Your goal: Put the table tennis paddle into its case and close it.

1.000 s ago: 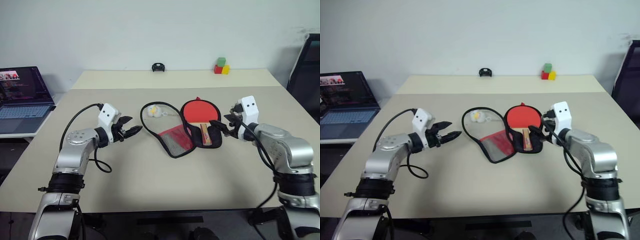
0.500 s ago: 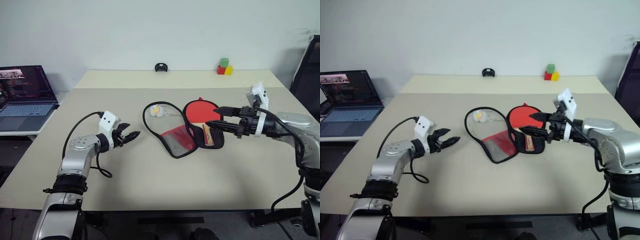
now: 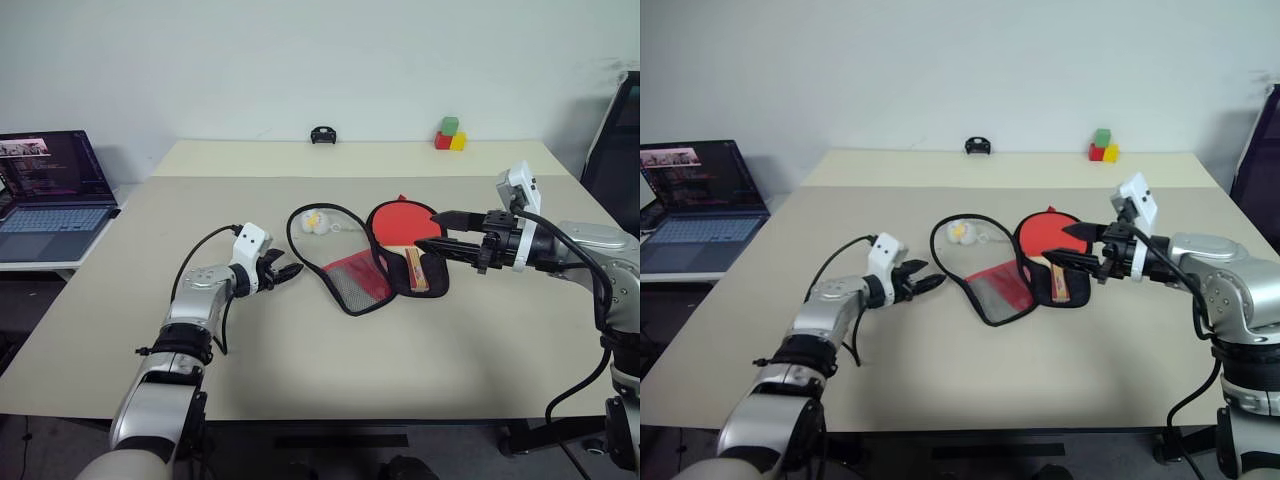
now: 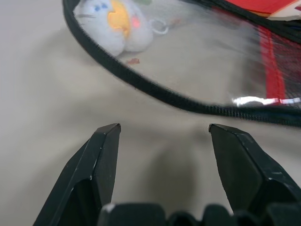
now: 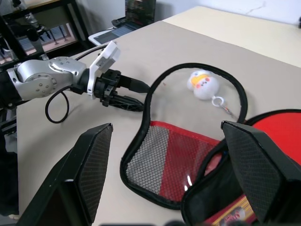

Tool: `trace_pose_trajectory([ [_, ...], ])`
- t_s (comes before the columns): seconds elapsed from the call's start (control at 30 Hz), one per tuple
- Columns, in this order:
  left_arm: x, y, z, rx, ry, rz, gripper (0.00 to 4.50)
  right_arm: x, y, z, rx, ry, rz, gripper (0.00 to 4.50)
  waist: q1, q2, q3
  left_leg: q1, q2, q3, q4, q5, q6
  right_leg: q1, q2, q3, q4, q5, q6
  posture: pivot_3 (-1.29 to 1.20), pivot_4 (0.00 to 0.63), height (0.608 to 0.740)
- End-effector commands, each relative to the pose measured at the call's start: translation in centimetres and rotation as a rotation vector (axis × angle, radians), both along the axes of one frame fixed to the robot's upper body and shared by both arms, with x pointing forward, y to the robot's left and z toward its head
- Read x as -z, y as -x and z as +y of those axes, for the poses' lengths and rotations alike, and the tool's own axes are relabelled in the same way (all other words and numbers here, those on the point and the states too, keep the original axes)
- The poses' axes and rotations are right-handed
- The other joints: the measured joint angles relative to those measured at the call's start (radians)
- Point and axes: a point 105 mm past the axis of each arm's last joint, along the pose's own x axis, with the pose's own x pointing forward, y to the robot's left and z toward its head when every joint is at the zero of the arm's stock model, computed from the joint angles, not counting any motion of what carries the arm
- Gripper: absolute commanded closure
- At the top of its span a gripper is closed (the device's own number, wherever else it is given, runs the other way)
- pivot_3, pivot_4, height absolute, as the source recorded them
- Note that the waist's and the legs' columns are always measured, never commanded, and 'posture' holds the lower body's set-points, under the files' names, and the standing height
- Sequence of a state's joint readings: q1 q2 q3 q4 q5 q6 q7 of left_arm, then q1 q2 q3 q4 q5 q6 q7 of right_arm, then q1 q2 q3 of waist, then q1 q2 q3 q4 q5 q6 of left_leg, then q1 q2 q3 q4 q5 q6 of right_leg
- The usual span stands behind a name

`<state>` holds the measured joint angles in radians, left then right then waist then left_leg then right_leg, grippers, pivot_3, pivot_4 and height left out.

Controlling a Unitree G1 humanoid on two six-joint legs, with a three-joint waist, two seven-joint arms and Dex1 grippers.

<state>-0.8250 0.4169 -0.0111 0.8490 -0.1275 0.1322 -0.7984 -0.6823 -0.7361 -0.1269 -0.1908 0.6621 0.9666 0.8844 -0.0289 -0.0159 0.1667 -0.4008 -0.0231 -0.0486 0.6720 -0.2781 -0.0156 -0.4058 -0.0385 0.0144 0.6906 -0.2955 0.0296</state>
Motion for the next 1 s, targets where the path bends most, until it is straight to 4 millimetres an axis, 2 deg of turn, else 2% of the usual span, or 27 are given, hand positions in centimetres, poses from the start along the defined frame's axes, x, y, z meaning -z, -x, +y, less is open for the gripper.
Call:
trace_pose_trajectory([
  [0.03, -1.4, -0.7, -1.4, 0.045, -0.006, -0.048, 1.21, -1.5, 0.3, 0.0, -0.004, -0.013, -0.068, 0.48, 0.000, 0.000, 0.000, 0.000, 0.000, 0.000, 0.000, 0.000, 0.000, 0.000, 0.000, 0.000, 0.000, 0.000, 0.000, 0.00, 0.150, 0.740],
  [0.23, -4.2, -1.4, -5.4, 0.169, 0.013, -0.117, 1.21, -2.1, 0.2, -0.8, 0.031, -0.009, -0.092, 0.48, 0.003, -0.001, 0.000, -0.002, 0.000, -0.001, 0.004, 0.000, 0.000, 0.000, 0.000, -0.001, 0.002, 0.000, 0.000, 0.00, 0.150, 0.740],
  [0.47, -9.1, -1.5, -12.1, 0.323, 0.088, -0.223, 1.21, -2.8, 0.7, -2.7, 0.108, -0.011, -0.118, 0.48, 0.005, -0.002, 0.001, -0.002, -0.001, 0.000, 0.005, -0.001, 0.001, 0.000, 0.000, -0.001, 0.002, 0.000, 0.000, 0.00, 0.150, 0.740],
  [0.67, -10.2, -1.3, -16.9, 0.338, 0.134, -0.231, 1.21, -3.0, 1.1, -4.5, 0.221, -0.005, -0.134, 0.48, 0.004, -0.003, 0.002, -0.002, -0.001, 0.000, 0.005, -0.001, 0.001, 0.000, 0.000, 0.000, 0.002, 0.000, 0.000, 0.00, 0.150, 0.740],
  [0.73, -10.0, -1.5, -17.6, 0.303, 0.133, -0.228, 1.21, -2.6, 1.0, -5.4, 0.280, 0.002, -0.118, 0.48, 0.002, -0.004, 0.002, -0.002, -0.001, 0.000, 0.005, -0.001, 0.001, 0.000, 0.000, 0.000, 0.002, 0.000, 0.000, 0.00, 0.150, 0.740],
  [0.83, -10.1, -1.9, -17.6, 0.264, 0.133, -0.238, 1.21, -2.0, 0.9, -5.9, 0.328, -0.004, -0.096, 0.48, -0.002, -0.004, 0.002, -0.001, 0.000, 0.001, 0.005, -0.001, 0.001, 0.000, 0.000, 0.001, 0.004, 0.000, 0.000, 0.00, 0.150, 0.740],
  [0.93, -10.7, -2.1, -17.0, 0.253, 0.151, -0.260, 1.21, -1.0, 0.7, -6.1, 0.359, -0.009, -0.064, 0.48, -0.002, -0.004, 0.002, 0.000, 0.000, 0.001, 0.005, -0.001, 0.001, 0.000, 0.001, 0.001, 0.005, 0.000, 0.000, 0.00, 0.150, 0.740],
  [1.0, -10.9, -2.3, -15.9, 0.235, 0.153, -0.280, 1.21, -0.1, 0.3, -5.7, 0.366, -0.006, -0.041, 0.48, -0.002, -0.004, 0.002, 0.000, 0.000, 0.001, 0.005, -0.001, 0.001, 0.000, 0.001, 0.001, 0.006, 0.000, 0.000, 0.00, 0.150, 0.740],
])
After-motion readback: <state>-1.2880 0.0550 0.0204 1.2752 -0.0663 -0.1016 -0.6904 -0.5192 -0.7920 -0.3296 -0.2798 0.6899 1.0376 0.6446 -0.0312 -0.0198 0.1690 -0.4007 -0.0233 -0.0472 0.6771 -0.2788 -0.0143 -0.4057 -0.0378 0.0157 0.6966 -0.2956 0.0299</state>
